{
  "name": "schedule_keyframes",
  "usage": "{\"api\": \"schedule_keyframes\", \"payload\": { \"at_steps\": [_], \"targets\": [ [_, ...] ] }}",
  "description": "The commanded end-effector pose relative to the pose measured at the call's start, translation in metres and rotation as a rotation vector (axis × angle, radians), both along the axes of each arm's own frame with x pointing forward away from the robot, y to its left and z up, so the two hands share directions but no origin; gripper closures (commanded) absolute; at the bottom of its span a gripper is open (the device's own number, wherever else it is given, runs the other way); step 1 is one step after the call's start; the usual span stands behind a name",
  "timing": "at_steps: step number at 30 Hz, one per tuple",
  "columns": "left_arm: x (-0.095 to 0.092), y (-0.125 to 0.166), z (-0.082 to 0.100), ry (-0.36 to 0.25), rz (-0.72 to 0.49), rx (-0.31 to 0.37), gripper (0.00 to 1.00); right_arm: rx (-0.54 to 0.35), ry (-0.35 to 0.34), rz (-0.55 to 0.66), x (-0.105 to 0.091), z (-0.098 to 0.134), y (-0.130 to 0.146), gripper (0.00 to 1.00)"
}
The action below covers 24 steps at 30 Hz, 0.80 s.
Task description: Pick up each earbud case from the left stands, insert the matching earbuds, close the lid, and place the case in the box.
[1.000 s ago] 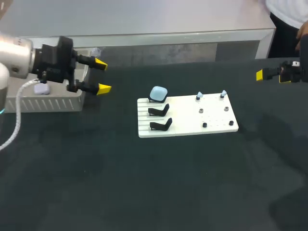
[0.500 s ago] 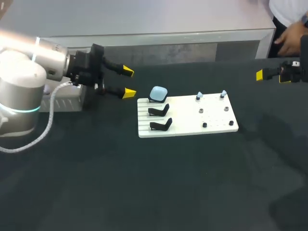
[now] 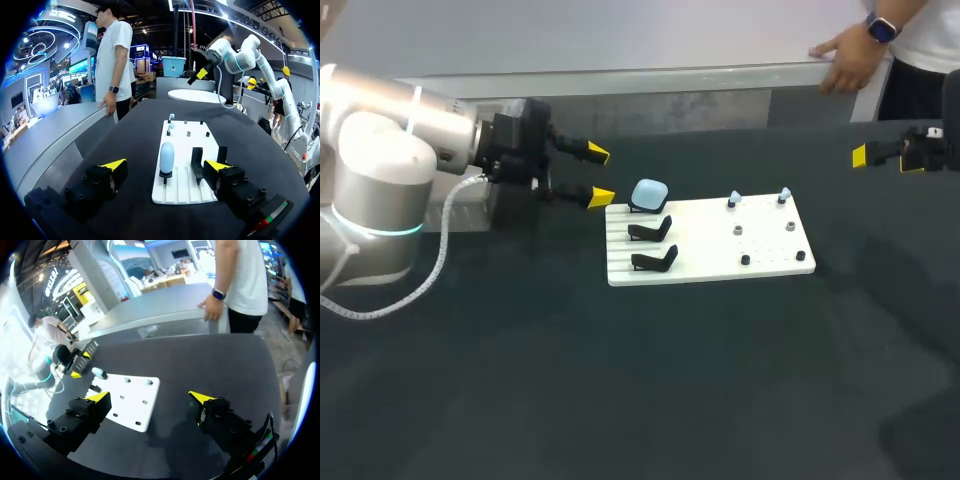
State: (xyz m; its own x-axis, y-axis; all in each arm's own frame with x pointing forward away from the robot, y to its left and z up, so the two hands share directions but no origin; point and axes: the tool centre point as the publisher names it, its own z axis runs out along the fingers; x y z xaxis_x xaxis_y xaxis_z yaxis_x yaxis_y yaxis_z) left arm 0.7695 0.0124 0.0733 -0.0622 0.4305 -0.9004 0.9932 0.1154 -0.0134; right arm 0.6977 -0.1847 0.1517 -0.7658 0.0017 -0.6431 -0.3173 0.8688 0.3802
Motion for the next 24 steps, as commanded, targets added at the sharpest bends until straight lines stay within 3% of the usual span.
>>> {"api": "schedule_keyframes", "payload": {
  "at_steps": [1, 12, 24],
  "targets": [
    [-0.001, 0.001, -0.001, -0.004, 0.000, -0.005, 0.00, 0.001, 0.000, 0.002, 0.001, -0.001, 0.000, 0.00],
    [-0.004, -0.016, -0.022, -0.002, 0.035, -0.023, 0.00, 0.001, 0.000, 0.002, 0.001, -0.001, 0.000, 0.00],
    [0.002, -0.035, -0.028, -0.001, -0.007, -0.039, 0.00, 0.001, 0.000, 0.002, 0.001, -0.001, 0.000, 0.00]
  ]
}}
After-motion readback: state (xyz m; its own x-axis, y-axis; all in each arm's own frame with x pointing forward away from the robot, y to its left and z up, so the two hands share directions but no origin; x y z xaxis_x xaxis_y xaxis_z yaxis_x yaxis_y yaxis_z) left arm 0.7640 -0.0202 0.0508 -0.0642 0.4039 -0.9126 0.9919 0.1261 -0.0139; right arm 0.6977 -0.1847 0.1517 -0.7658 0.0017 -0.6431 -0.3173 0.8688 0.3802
